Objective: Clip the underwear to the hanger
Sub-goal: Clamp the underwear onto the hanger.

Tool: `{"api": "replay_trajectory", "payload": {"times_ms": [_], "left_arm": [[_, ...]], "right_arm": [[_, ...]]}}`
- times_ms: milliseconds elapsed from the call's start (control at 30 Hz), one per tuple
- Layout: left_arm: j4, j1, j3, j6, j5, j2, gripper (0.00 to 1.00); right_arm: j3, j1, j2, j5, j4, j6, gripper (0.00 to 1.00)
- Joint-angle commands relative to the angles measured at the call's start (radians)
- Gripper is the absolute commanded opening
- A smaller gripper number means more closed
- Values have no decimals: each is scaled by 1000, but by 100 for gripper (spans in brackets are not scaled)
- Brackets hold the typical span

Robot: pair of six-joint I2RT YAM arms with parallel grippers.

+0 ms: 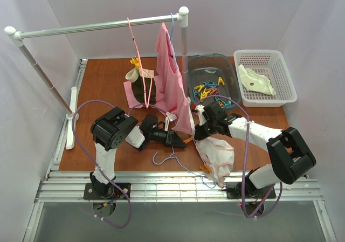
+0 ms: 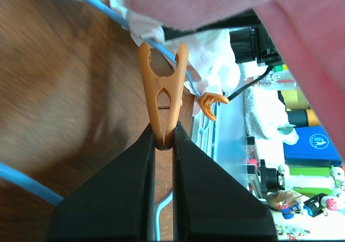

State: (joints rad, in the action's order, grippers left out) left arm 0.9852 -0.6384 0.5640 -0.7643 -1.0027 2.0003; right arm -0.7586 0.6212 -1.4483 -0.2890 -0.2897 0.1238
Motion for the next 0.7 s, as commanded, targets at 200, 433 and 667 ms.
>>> {"api": "replay_trajectory", "payload": {"times_ms": [200, 433, 667], "left_arm": [[36, 3, 34, -21, -20, 38, 0], [69, 5, 19, -59, -31, 43, 0], [92, 5, 1, -113, -50, 43, 0]], "right_arm": [[-13, -3, 22, -25, -8, -12, 1], [-13, -3, 20, -24, -9, -15, 1], [-19, -3, 22, -26, -11, -19, 1]]}}
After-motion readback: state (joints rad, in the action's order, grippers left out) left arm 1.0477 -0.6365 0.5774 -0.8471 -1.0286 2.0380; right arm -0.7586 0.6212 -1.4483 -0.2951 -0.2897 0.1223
